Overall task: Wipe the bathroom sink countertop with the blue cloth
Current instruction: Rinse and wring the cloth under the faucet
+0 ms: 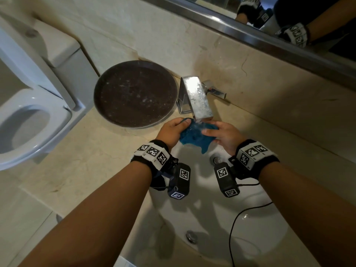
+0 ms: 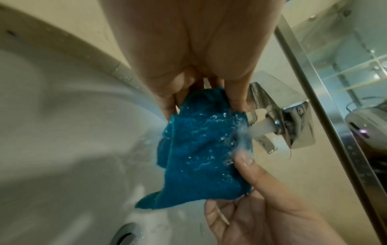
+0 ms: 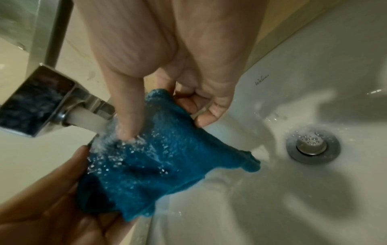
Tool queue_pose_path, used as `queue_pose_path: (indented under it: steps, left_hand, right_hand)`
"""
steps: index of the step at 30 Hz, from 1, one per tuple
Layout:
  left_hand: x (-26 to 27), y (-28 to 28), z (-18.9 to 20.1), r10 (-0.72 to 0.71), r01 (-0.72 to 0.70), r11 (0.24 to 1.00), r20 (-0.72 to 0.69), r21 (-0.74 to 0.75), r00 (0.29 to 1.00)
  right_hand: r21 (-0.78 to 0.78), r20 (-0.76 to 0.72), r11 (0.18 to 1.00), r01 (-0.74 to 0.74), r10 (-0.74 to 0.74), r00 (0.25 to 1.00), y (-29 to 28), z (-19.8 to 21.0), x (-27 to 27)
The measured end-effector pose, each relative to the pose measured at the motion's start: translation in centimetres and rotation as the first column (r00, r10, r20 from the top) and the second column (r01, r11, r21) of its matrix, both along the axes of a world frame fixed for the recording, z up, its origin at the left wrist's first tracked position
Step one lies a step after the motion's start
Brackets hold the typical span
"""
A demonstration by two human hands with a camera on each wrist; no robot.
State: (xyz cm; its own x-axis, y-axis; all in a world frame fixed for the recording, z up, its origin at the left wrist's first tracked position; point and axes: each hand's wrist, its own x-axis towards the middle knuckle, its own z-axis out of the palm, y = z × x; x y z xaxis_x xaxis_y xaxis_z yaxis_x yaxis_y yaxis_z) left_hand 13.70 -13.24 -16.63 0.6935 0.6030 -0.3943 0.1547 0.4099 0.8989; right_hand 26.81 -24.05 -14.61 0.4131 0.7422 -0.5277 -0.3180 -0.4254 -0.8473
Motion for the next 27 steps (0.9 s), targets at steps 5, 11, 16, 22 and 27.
queue_pose_path:
  steps: [5, 11, 16, 22, 27]
  left_hand:
    - [0.1, -0.1, 0.5, -0.024, 0.028, 0.995, 0.051, -0.096, 0.998]
    - [-0.8, 1.0, 0.0, 0.023, -0.023, 1.000, -0.100, 0.005, 0.995]
    - [-1.7, 1.2, -0.5, 0.047, -0.049, 0.998, -0.075, -0.032, 0.996]
    - [-2.1, 1.0, -1.1, 0.060, -0.063, 0.997, -0.084, -0.039, 0.995]
    - [-1.4, 0.8, -1.1, 0.082, -0.088, 0.993, -0.071, -0.079, 0.994]
  right_hand:
    - [-0.070, 0.069, 0.993, -0.096, 0.101, 0.992, 0.2, 0.6, -0.1]
    - [-0.013, -0.192, 0.999, 0.046, -0.048, 0.980, 0.8, 0.0, -0.6]
    - [0.020, -0.315, 0.996, 0.088, -0.077, 0.946, 1.1, 0.5, -1.4]
    - [0.039, -0.429, 0.986, 0.164, -0.132, 0.894, 1.5, 1.4, -2.2]
    - [0.083, -0.482, 0.974, 0.210, -0.145, 0.864, 1.5, 1.3, -2.3]
